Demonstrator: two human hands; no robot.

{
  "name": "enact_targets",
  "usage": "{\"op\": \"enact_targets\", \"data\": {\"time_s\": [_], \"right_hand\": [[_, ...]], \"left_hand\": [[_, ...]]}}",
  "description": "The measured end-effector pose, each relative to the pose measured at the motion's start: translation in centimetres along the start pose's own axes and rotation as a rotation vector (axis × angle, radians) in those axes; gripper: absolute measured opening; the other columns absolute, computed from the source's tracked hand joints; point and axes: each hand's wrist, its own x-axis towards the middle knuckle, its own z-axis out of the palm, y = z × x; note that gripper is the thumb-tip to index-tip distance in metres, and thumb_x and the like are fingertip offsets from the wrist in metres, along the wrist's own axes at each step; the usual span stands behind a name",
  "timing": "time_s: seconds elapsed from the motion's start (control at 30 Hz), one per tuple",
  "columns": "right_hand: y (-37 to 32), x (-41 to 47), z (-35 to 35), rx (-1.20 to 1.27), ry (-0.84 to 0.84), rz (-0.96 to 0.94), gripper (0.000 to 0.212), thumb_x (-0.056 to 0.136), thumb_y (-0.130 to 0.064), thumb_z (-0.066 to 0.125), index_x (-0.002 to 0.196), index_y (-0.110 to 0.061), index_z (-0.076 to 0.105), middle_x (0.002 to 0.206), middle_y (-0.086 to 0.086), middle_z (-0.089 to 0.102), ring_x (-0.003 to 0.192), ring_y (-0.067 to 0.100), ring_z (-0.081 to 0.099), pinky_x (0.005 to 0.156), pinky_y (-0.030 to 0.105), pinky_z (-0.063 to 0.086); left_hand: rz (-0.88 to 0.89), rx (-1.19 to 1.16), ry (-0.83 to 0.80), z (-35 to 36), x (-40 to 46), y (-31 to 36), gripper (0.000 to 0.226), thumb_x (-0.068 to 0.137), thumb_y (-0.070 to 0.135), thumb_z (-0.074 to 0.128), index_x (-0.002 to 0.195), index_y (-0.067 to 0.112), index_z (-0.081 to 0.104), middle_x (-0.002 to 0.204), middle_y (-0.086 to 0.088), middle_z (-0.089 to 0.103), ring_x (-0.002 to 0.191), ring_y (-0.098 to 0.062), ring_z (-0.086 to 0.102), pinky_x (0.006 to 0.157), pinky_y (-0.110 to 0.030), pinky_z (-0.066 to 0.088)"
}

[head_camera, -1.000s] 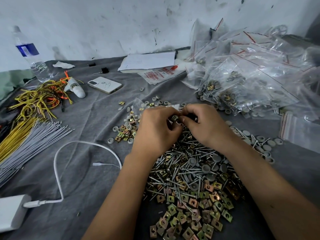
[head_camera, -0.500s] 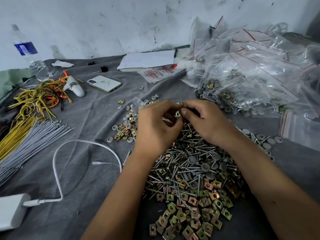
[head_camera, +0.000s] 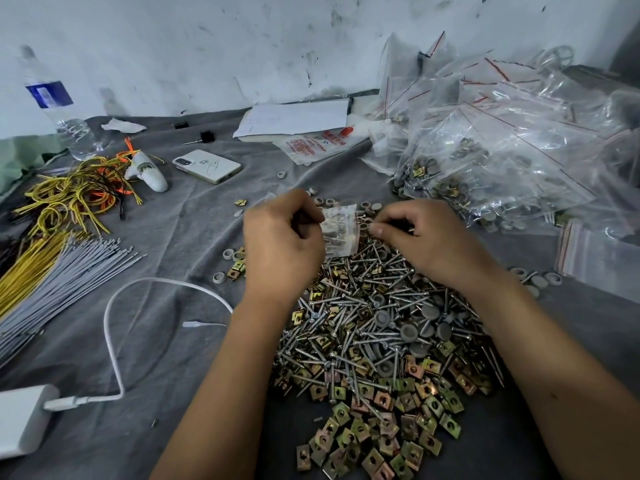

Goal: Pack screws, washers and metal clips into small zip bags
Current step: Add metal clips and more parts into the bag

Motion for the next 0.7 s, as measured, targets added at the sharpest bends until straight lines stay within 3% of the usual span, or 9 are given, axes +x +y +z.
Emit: {"op": "enact_targets", "data": {"time_s": [0.07, 0.17, 0.23, 0.3, 0.4, 0.47, 0.57, 0.7], "right_hand": [[-0.2, 0.2, 0.5, -0.059, 0.035, 0.010, 0.014, 0.093, -0.029, 0.073, 0.100, -0.020, 0.081, 0.085, -0.005, 0.076, 0.073, 0.007, 0.067, 0.068, 0.015, 0.048], [-0.2, 0.3, 0.8, -0.134, 0.041, 0.012, 0.015, 0.090, -0.027, 0.077, 0.102, -0.019, 0.081, 0.088, -0.006, 0.077, 0.071, -0.002, 0.063, 0.065, 0.004, 0.041], [-0.2, 0.4, 1.0, -0.158, 0.039, -0.010, 0.016, 0.090, -0.024, 0.078, 0.103, -0.018, 0.081, 0.093, -0.002, 0.078, 0.075, 0.006, 0.066, 0.070, 0.012, 0.046], [-0.5, 0.5, 1.1, -0.170, 0.051, -0.035, 0.015, 0.090, -0.022, 0.078, 0.103, -0.018, 0.082, 0.094, 0.000, 0.079, 0.079, 0.012, 0.069, 0.075, 0.024, 0.053], [-0.5, 0.4, 1.3, -0.158, 0.089, -0.047, 0.018, 0.088, -0.014, 0.078, 0.105, -0.018, 0.081, 0.097, -0.001, 0.079, 0.085, 0.012, 0.071, 0.079, 0.018, 0.052], [-0.4, 0.4, 1.3, -0.136, 0.106, -0.021, 0.019, 0.087, -0.012, 0.080, 0.104, -0.019, 0.081, 0.097, -0.002, 0.079, 0.084, 0.009, 0.071, 0.078, 0.011, 0.048], [-0.4, 0.4, 1.4, -0.095, 0.140, -0.025, 0.018, 0.083, -0.013, 0.084, 0.099, -0.019, 0.082, 0.091, -0.004, 0.078, 0.077, 0.004, 0.069, 0.074, 0.009, 0.050], [-0.9, 0.3, 1.3, -0.047, 0.188, -0.126, 0.019, 0.079, -0.011, 0.086, 0.096, -0.020, 0.082, 0.088, -0.006, 0.078, 0.077, 0.002, 0.070, 0.076, 0.013, 0.055]], "left_hand": [[-0.201, -0.151, 0.032, 0.2, 0.0, 0.0, 0.031, 0.079, -0.009, 0.048, 0.075, 0.016, 0.067, 0.064, -0.001, 0.062, 0.052, -0.023, 0.057, 0.047, -0.032, 0.043], [-0.489, -0.374, 0.095, 0.2, 0.1, 0.0, 0.016, 0.079, 0.010, 0.047, 0.076, 0.012, 0.062, 0.062, 0.003, 0.056, 0.054, -0.018, 0.049, 0.052, -0.032, 0.041], [-0.415, -0.187, 0.053, 0.7, -0.2, 0.2, 0.016, 0.081, 0.025, 0.049, 0.077, 0.013, 0.058, 0.062, 0.009, 0.055, 0.056, -0.014, 0.047, 0.054, -0.031, 0.039], [-0.196, 0.213, -0.034, 1.7, -0.8, 0.7, 0.024, 0.084, 0.042, 0.057, 0.082, 0.018, 0.056, 0.070, 0.007, 0.058, 0.062, -0.013, 0.050, 0.054, -0.031, 0.036], [-0.026, 0.557, -0.089, 3.1, -1.0, 1.3, 0.043, 0.082, 0.054, 0.073, 0.095, 0.017, 0.054, 0.097, -0.001, 0.061, 0.091, -0.022, 0.055, 0.067, -0.032, 0.040], [-0.050, 0.597, -0.071, 3.5, -0.8, 1.6, 0.041, 0.084, 0.048, 0.075, 0.098, 0.015, 0.055, 0.103, -0.005, 0.062, 0.098, -0.027, 0.056, 0.071, -0.037, 0.048], [-0.081, 0.503, -0.055, 3.5, -0.7, 1.8, 0.018, 0.086, 0.027, 0.069, 0.080, 0.013, 0.058, 0.083, -0.002, 0.061, 0.078, -0.023, 0.059, 0.065, -0.039, 0.054], [-0.166, 0.250, -0.047, 3.4, -0.9, 1.8, 0.024, 0.082, 0.016, 0.066, 0.061, 0.019, 0.055, 0.056, 0.006, 0.055, 0.054, -0.010, 0.052, 0.050, -0.025, 0.034]]}}
